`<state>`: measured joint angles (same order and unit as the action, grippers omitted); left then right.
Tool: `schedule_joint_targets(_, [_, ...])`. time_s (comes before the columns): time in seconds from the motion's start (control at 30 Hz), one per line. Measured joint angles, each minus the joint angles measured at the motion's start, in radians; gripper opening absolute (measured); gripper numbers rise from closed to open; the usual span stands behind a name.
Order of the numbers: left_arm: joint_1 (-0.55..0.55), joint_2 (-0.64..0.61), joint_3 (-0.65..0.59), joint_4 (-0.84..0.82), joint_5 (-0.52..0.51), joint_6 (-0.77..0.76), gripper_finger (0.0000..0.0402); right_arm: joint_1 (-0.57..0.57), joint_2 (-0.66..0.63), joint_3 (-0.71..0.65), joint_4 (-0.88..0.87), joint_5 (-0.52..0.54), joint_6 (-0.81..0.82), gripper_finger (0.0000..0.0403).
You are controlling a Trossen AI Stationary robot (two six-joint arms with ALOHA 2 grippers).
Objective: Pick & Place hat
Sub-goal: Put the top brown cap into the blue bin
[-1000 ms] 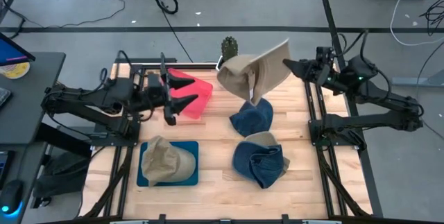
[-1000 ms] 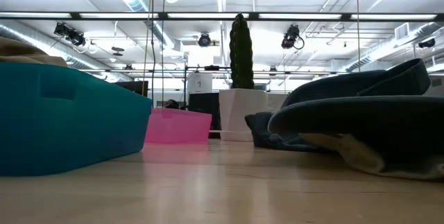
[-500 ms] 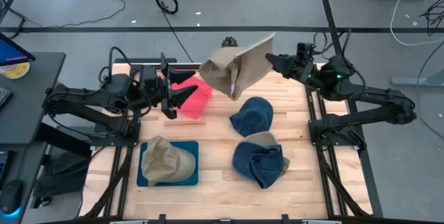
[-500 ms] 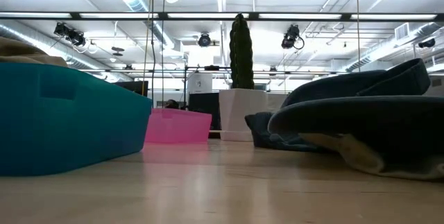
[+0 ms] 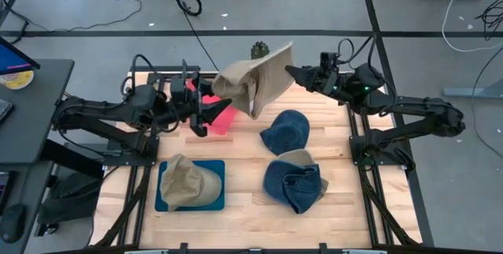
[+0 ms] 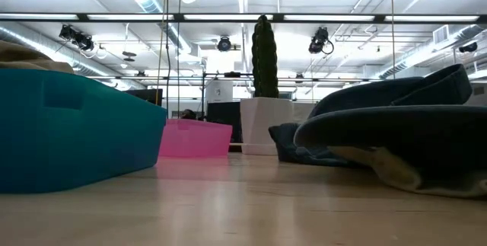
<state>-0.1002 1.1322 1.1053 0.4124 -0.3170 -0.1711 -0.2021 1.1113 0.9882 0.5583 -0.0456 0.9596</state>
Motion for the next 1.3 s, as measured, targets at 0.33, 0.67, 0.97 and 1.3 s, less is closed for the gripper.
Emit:
schedule_joint_targets(0.33, [0.014, 0.000, 0.000, -0.006, -0.001, 0.152, 0.0186, 0.009, -0.001, 0.000, 0.028, 0.006, -0.026, 0.0006])
schedule_joint_targets(0.67, [0.014, -0.001, 0.000, -0.006, -0.001, 0.269, 0.0023, 0.009, 0.000, 0.000, 0.018, 0.002, -0.026, 0.0006])
schedule_joint_targets(0.97, [0.004, -0.005, 0.000, -0.008, -0.002, 0.429, 0.0019, 0.010, -0.015, 0.000, 0.033, -0.009, -0.059, 0.0091])
schedule_joint_targets(1.3, [-0.028, -0.049, 0.005, -0.007, -0.004, 0.741, 0.0019, -0.027, -0.133, 0.000, 0.020, -0.142, -0.045, 0.0232])
